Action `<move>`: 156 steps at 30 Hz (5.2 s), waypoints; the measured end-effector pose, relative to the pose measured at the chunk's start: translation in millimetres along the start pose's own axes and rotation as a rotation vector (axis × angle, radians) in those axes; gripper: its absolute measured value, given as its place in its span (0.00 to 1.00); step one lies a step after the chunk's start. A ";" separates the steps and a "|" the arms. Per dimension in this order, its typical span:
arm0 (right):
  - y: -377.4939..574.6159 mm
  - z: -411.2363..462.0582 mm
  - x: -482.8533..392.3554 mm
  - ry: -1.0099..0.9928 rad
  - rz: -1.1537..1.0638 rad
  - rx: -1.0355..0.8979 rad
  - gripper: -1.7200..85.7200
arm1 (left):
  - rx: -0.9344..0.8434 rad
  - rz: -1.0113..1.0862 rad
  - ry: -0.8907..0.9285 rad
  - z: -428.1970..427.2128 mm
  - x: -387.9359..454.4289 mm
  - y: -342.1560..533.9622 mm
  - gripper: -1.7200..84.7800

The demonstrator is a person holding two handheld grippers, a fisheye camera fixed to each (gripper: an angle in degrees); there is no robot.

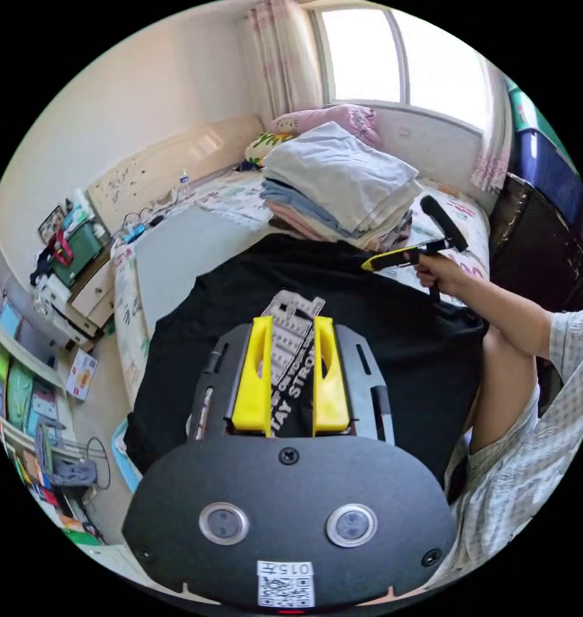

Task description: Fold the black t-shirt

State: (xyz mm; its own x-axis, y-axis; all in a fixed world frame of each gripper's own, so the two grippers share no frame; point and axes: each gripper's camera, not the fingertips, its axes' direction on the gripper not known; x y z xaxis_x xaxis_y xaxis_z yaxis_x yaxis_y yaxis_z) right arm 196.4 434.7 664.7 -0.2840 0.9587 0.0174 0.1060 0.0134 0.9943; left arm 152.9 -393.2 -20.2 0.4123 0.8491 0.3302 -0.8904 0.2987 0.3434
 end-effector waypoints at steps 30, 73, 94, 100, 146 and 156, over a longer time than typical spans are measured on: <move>119.0 -103.6 -82.7 0.102 -0.229 0.189 0.03 | 0.189 -0.649 0.500 126.9 -120.3 -176.3 0.02; -212.6 182.9 -444.1 0.350 -0.429 -0.086 0.01 | -0.248 -0.566 -0.122 123.5 -243.2 32.4 0.01; -308.0 240.4 -438.3 0.665 -0.408 -0.079 0.01 | -0.135 -0.590 -0.098 150.9 -286.0 69.5 0.05; -135.7 28.7 -391.7 0.290 -0.475 0.012 0.02 | 0.136 -0.634 0.028 15.5 -226.8 162.7 0.13; 11.2 -33.5 -138.0 0.431 -0.371 -0.554 0.02 | -0.780 -0.611 0.185 114.0 60.5 352.0 0.01; -6.3 -59.5 -137.6 0.429 -0.383 -0.543 0.02 | -0.442 -0.615 0.243 44.7 93.8 377.3 0.01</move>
State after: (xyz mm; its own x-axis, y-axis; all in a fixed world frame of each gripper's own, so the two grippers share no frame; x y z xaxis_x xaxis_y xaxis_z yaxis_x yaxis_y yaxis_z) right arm 178.1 285.8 662.4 -0.5614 0.7202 -0.4075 -0.5218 0.0741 0.8498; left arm -135.8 -220.2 179.7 0.8466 0.5318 -0.0239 -0.5318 0.8468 0.0043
